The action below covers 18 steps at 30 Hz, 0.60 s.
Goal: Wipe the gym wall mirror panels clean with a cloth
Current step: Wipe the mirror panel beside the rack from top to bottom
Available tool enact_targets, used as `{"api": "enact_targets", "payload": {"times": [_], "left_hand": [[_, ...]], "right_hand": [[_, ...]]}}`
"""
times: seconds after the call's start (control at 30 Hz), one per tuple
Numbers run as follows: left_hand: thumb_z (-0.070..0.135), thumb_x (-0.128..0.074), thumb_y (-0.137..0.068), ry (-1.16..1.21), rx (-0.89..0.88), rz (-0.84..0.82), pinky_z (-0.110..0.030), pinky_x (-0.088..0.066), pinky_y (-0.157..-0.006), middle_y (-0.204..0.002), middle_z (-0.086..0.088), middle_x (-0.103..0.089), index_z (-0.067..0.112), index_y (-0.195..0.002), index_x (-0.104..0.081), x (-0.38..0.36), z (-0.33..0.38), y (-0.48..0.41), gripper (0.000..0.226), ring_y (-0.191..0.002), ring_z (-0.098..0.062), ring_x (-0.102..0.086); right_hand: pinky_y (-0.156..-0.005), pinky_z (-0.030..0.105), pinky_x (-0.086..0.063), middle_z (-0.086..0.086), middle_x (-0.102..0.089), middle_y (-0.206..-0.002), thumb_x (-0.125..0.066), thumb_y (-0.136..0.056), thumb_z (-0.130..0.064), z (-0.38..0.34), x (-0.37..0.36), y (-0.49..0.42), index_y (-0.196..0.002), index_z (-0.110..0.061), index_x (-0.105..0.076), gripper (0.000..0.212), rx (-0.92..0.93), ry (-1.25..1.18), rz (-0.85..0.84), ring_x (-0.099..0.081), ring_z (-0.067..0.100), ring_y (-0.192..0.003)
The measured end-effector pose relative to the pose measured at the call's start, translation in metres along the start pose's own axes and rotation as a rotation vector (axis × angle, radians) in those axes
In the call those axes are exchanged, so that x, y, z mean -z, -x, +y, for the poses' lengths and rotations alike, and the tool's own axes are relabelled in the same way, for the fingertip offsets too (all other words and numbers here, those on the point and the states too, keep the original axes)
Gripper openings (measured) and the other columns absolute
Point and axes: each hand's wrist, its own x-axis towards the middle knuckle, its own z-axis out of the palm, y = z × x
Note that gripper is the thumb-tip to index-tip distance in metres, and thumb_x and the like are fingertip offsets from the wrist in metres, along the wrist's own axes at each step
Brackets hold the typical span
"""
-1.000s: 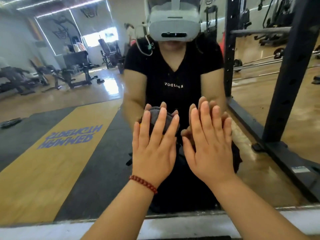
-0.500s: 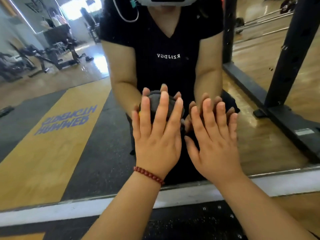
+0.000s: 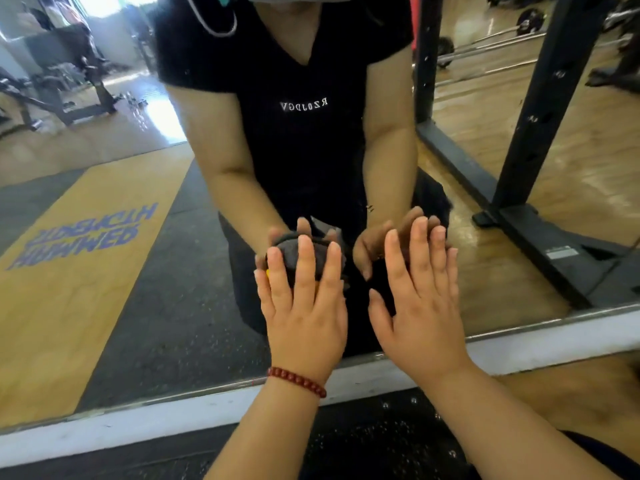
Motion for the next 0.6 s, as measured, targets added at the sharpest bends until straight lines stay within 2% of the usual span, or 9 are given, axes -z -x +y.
{"api": "enact_targets", "payload": {"times": [0.13, 0.2, 0.27, 0.33, 0.37, 0.43, 0.5, 0.6], "left_hand": [[0.032, -0.031, -0.105, 0.125, 0.223, 0.155, -0.053, 0.001, -0.121, -0.157, -0.013, -0.008, 0.024, -0.153, -0.016, -0.005, 0.028, -0.040, 0.051, -0.148, -0.039, 0.001], [0.033, -0.031, -0.106, 0.145, 0.235, 0.179, -0.055, -0.001, -0.121, -0.163, -0.008, 0.003, 0.027, -0.155, -0.009, -0.018, 0.034, -0.025, 0.055, -0.150, -0.034, 0.010], [0.033, -0.032, -0.106, 0.166, 0.250, 0.111, -0.059, -0.006, -0.120, -0.165, -0.003, 0.016, 0.026, -0.158, -0.004, -0.034, 0.040, 0.011, 0.059, -0.150, -0.032, 0.015], [0.033, -0.030, -0.106, 0.219, 0.329, 0.003, -0.067, -0.016, -0.115, -0.164, -0.004, 0.016, 0.023, -0.156, -0.010, -0.045, 0.049, 0.046, 0.054, -0.149, -0.039, 0.008], [0.034, -0.028, -0.106, 0.243, 0.394, -0.024, -0.067, -0.017, -0.115, -0.164, -0.008, 0.013, 0.022, -0.153, -0.012, -0.048, 0.056, 0.055, 0.051, -0.147, -0.043, 0.005], [0.034, -0.025, -0.106, 0.336, 0.558, -0.003, -0.054, -0.001, -0.121, -0.161, -0.017, 0.008, 0.020, -0.153, -0.008, -0.045, 0.073, 0.047, 0.052, -0.147, -0.043, 0.010], [0.030, -0.029, -0.105, 0.502, 0.762, 0.084, -0.040, 0.013, -0.121, -0.160, -0.024, 0.011, 0.015, -0.155, -0.002, -0.035, 0.088, 0.018, 0.059, -0.147, -0.037, 0.021], [0.029, -0.028, -0.102, 0.677, 1.036, 0.231, -0.026, 0.018, -0.117, -0.161, -0.020, 0.017, 0.010, -0.156, 0.003, -0.027, 0.094, -0.015, 0.065, -0.147, -0.033, 0.022]], "right_hand": [[-0.124, 0.045, 0.003, -0.002, 0.019, -0.164, -0.048, -0.092, -0.028, 0.008, 0.006, 0.003, -0.158, -0.024, 0.005, 0.085, 0.033, 0.015, -0.050, 0.012, 0.023, -0.152], [-0.124, 0.046, 0.001, -0.001, 0.017, -0.165, -0.050, -0.091, -0.027, 0.011, 0.006, 0.009, -0.159, -0.022, 0.003, 0.086, 0.018, 0.030, -0.072, 0.010, 0.025, -0.153], [-0.124, 0.048, -0.002, 0.002, 0.015, -0.165, -0.051, -0.090, -0.027, 0.015, 0.005, 0.018, -0.159, -0.022, 0.001, 0.087, 0.000, 0.039, -0.094, 0.008, 0.026, -0.153], [-0.124, 0.049, -0.004, 0.006, 0.015, -0.165, -0.053, -0.089, -0.027, 0.020, 0.004, 0.027, -0.159, -0.023, 0.003, 0.090, -0.024, 0.063, -0.130, 0.007, 0.028, -0.153], [-0.123, 0.050, -0.005, 0.008, 0.014, -0.165, -0.055, -0.088, -0.026, 0.022, 0.003, 0.031, -0.158, -0.023, 0.003, 0.091, -0.042, 0.073, -0.148, 0.007, 0.028, -0.153], [-0.122, 0.053, -0.007, 0.009, 0.015, -0.164, -0.058, -0.088, -0.023, 0.026, 0.004, 0.038, -0.159, -0.024, 0.003, 0.093, -0.088, 0.071, -0.175, 0.009, 0.028, -0.153], [-0.121, 0.054, -0.008, 0.010, 0.018, -0.163, -0.065, -0.087, -0.017, 0.030, 0.006, 0.044, -0.159, -0.022, 0.001, 0.097, -0.133, 0.052, -0.195, 0.012, 0.028, -0.152], [-0.121, 0.051, -0.007, 0.008, 0.022, -0.162, -0.070, -0.086, -0.016, 0.035, 0.009, 0.049, -0.159, -0.021, 0.003, 0.103, -0.149, 0.016, -0.214, 0.014, 0.027, -0.152]]}}
